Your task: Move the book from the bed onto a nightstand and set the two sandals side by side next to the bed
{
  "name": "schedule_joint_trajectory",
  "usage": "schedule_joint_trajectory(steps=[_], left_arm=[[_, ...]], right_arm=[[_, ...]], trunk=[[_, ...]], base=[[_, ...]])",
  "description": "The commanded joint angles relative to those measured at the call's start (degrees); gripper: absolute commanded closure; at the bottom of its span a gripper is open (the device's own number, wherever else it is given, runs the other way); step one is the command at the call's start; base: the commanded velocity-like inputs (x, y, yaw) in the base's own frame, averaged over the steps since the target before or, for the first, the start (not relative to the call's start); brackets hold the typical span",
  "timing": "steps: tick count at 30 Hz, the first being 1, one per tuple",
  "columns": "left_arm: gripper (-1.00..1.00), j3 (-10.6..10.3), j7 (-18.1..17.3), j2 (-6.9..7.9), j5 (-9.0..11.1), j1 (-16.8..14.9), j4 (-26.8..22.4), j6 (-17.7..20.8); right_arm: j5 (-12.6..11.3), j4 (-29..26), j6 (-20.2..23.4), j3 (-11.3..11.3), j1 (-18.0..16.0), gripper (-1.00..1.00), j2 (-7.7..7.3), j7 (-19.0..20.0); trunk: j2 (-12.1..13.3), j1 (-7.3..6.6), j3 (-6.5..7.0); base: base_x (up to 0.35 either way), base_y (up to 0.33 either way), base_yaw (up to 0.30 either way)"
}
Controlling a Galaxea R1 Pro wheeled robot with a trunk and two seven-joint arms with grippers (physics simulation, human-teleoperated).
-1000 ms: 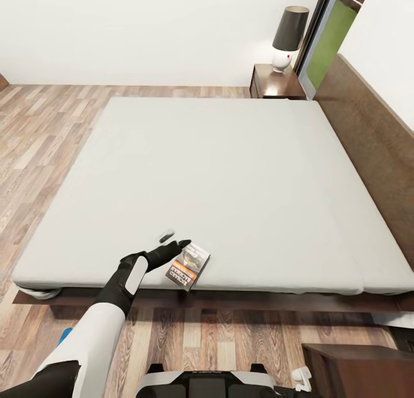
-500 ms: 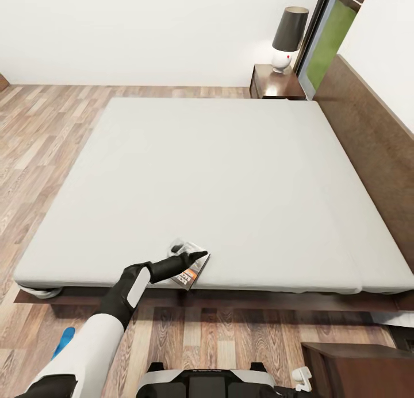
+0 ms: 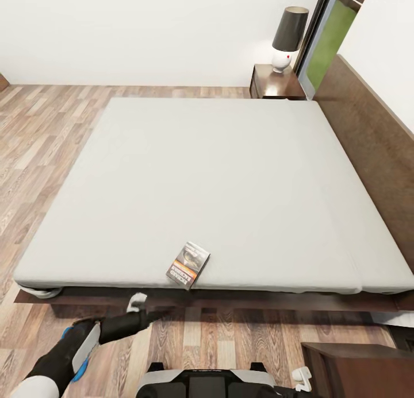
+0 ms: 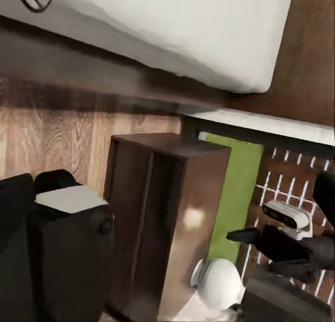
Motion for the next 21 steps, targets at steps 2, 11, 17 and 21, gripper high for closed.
schedule_joint_trajectory(steps=[2, 11, 17, 21], left_arm=[[-1.00, -0.1, -0.9, 1.52, 0.7, 1.2, 2.8, -2.6], [-1.00, 0.5, -1.8, 4.52, 1.0, 2.5, 21.4, -22.3], [-1.00, 6.6, -1.5, 4.55, 1.0, 2.5, 22.7, -24.8], [-1.00, 10.1, -1.4, 4.50, 1.0, 2.5, 22.8, -25.0]], right_arm=[[-0.6, 0.0, 0.6, 0.3, 0.0, -1.00, -0.07, 0.0], [-0.7, 0.0, 0.7, 0.2, 0.0, -1.00, -0.07, 0.2], [-1.1, -1.0, 3.3, -0.9, 0.0, -1.00, -0.31, 0.2], [-1.1, -2.3, 8.8, -1.4, -0.2, -1.00, -0.30, -0.1]], trunk=[[-0.1, 0.04, -0.06], [-0.1, 0.04, -0.06], [-0.1, 0.04, -0.06], [-0.1, 0.04, -0.06]], base=[[0.000, 0.000, 0.000], [0.000, 0.000, 0.000], [0.000, 0.000, 0.000], [0.000, 0.000, 0.000]])
